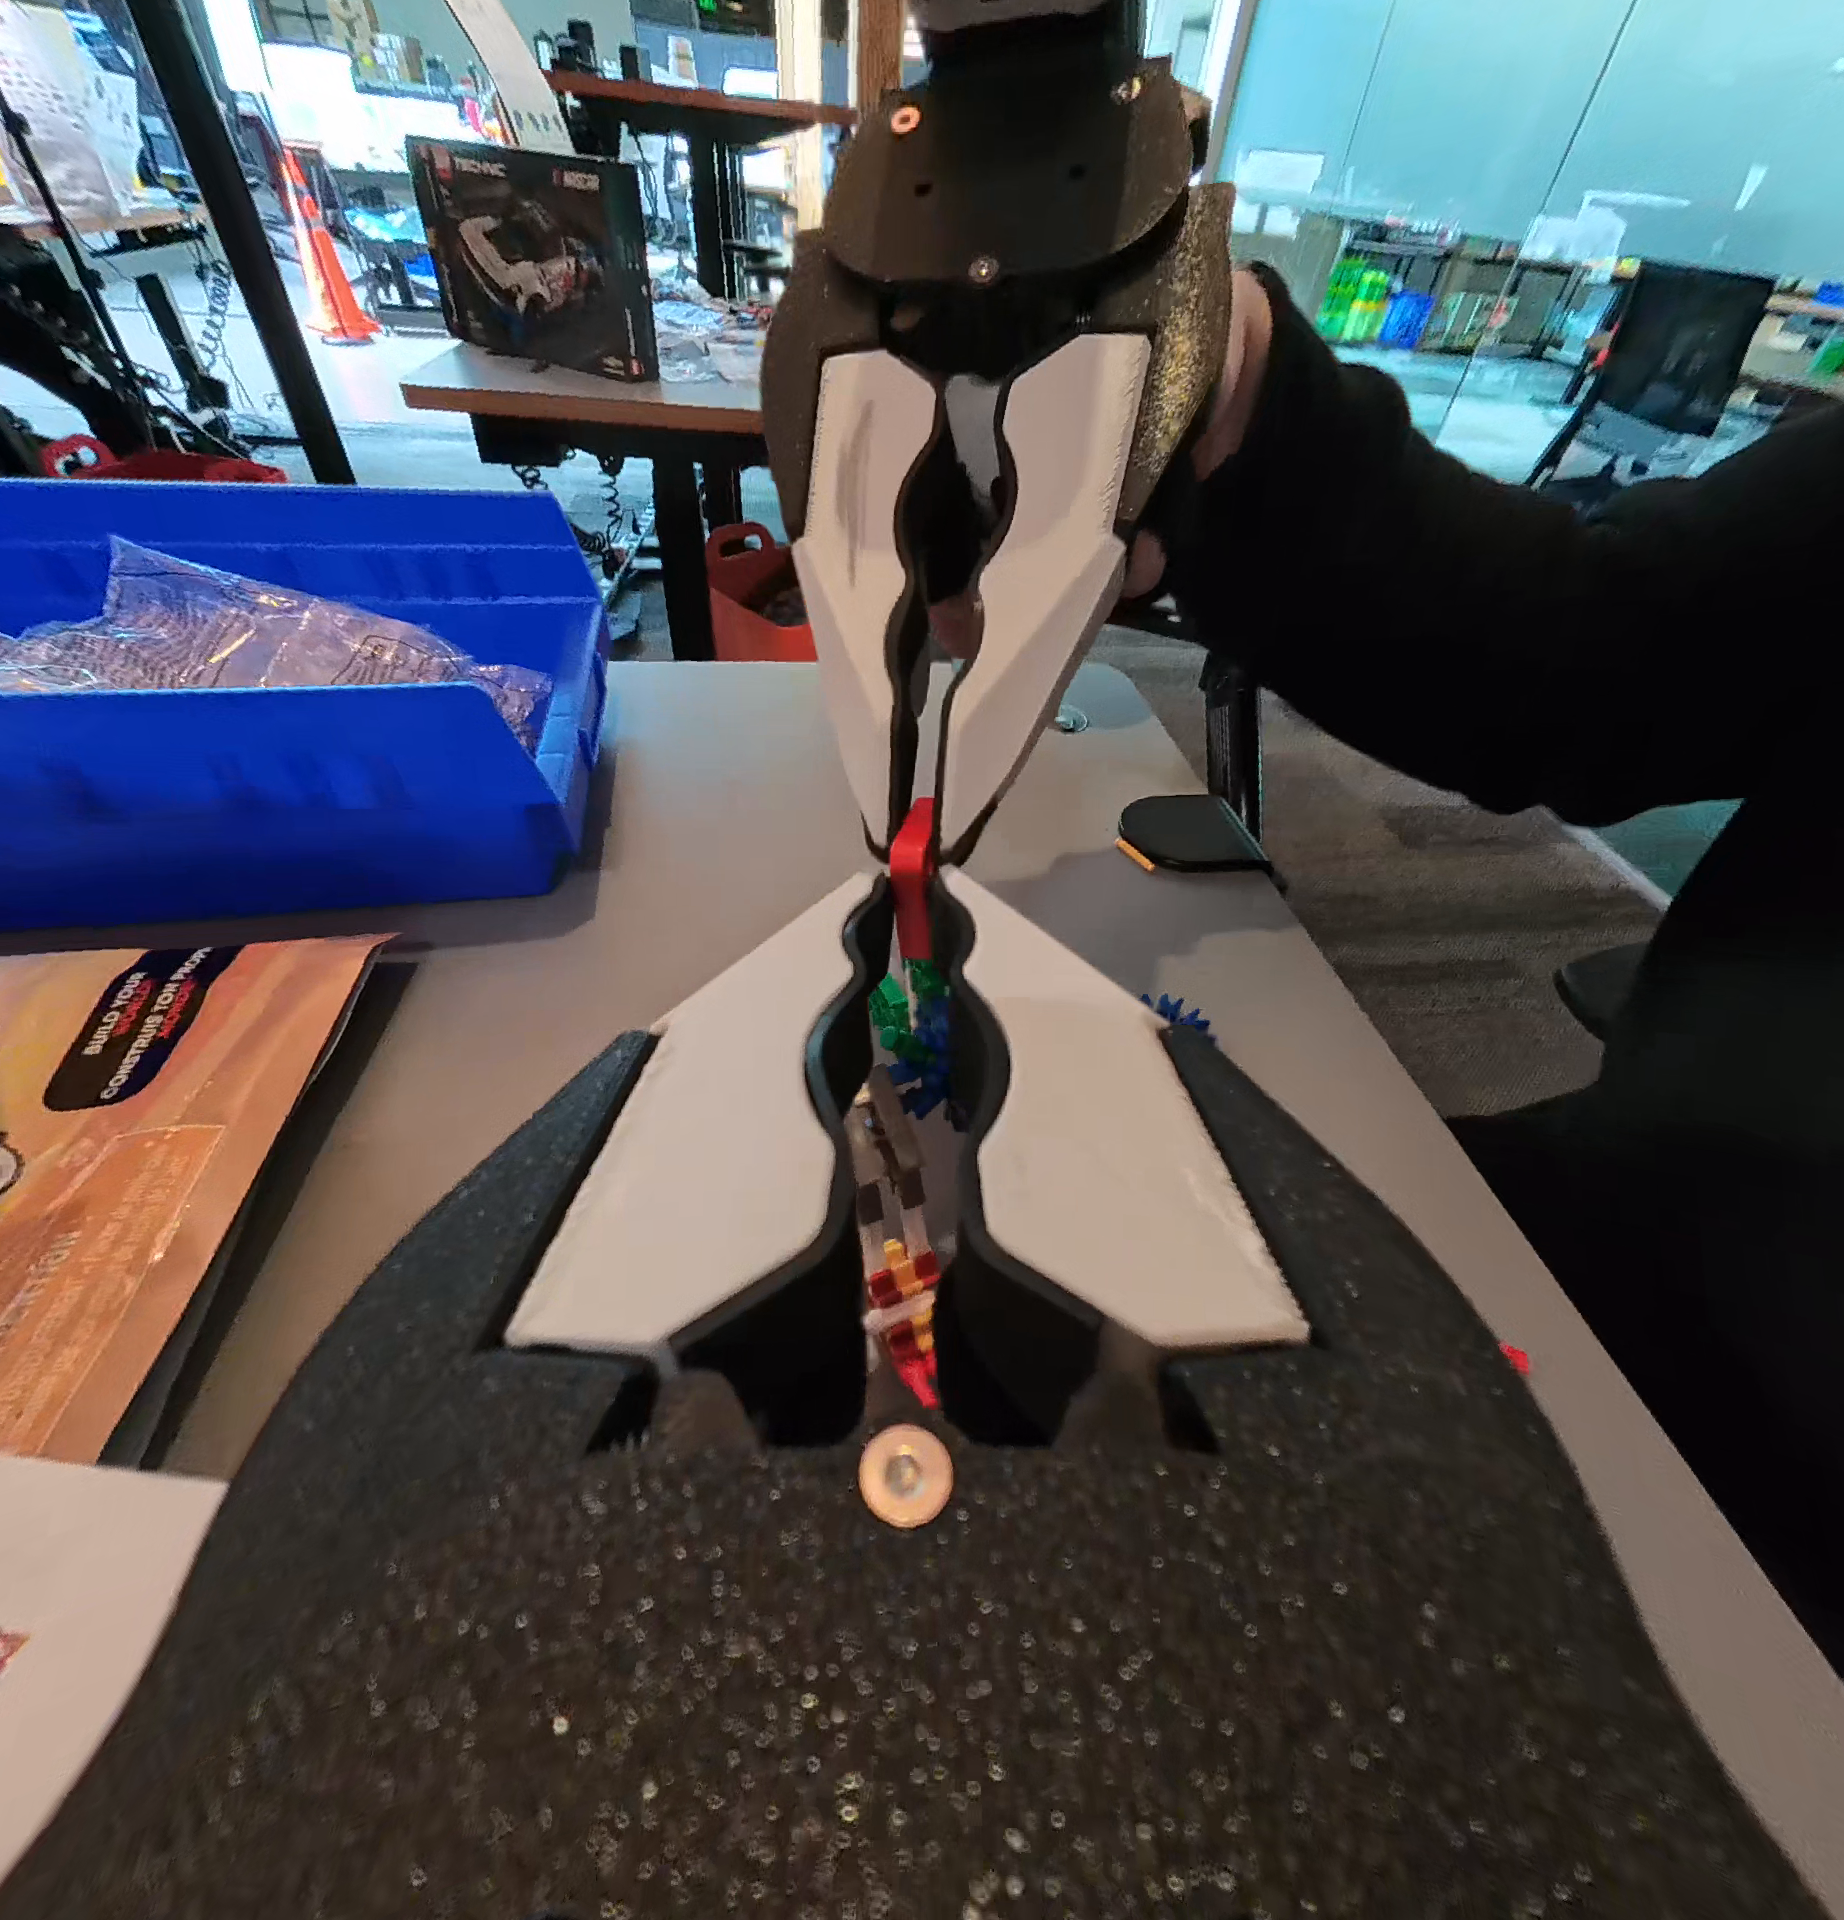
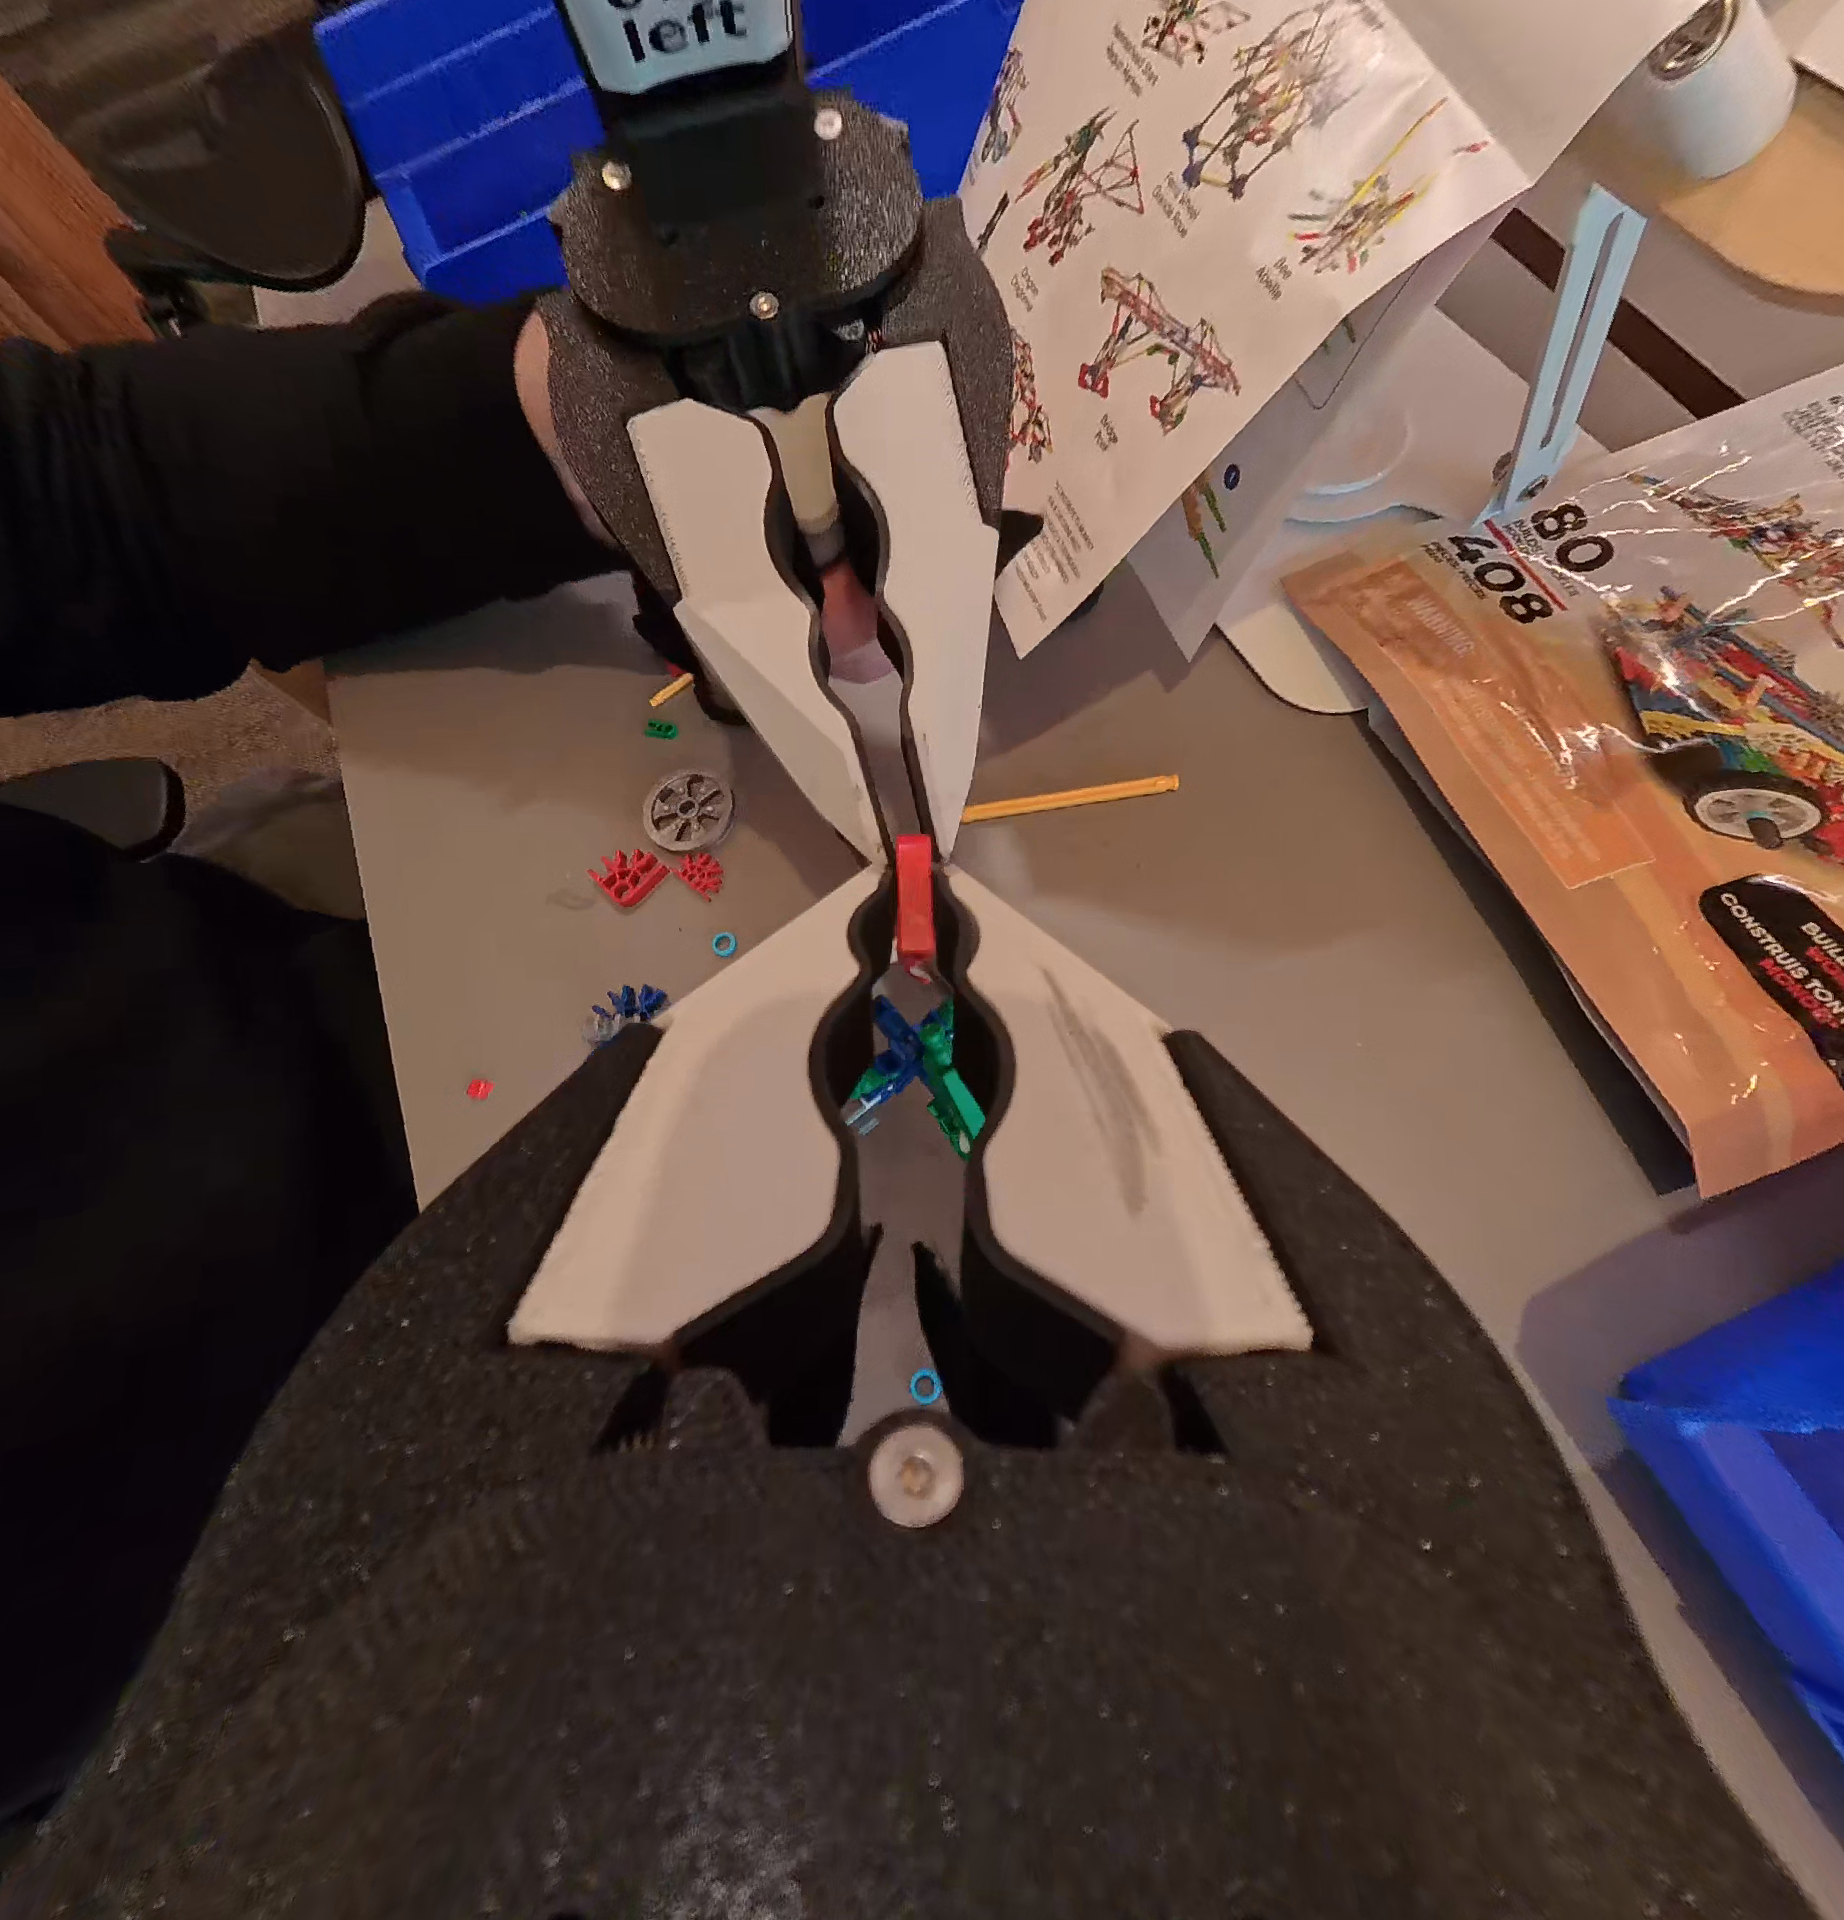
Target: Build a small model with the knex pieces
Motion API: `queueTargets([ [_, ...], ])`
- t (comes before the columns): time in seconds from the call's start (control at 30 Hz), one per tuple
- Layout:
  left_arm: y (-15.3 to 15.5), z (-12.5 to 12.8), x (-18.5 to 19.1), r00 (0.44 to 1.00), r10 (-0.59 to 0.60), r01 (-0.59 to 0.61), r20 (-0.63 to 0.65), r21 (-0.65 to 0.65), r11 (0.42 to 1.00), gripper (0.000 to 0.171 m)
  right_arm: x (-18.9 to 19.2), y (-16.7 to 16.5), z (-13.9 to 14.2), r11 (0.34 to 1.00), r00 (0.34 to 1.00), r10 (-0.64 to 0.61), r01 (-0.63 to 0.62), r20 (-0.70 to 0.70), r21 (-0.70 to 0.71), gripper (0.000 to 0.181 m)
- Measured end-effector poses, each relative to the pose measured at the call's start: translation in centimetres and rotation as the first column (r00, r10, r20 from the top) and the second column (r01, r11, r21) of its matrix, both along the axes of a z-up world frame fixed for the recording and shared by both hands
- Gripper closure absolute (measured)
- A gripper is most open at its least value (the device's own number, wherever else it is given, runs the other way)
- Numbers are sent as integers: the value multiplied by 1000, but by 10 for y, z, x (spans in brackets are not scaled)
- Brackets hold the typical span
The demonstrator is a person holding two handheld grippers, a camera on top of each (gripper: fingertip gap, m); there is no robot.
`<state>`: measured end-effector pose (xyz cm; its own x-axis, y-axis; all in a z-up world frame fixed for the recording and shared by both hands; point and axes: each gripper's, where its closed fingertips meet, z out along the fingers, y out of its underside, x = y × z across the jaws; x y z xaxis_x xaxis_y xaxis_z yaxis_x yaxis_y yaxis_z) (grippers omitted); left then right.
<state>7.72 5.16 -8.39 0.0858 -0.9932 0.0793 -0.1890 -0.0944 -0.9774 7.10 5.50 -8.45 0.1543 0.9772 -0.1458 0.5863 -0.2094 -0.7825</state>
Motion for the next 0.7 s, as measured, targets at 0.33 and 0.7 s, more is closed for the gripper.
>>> queueTargets([
  [0.33,0,-8,-2,987,-93,118,133,-195,974,166,3,1,-9,998,998,-58,58,20,-17,176],
  [0.7,-9,-62,4,973,-145,128,-180,-100,987,146,25,-12,-31,996,989,-80,83,122,-25,176],
])
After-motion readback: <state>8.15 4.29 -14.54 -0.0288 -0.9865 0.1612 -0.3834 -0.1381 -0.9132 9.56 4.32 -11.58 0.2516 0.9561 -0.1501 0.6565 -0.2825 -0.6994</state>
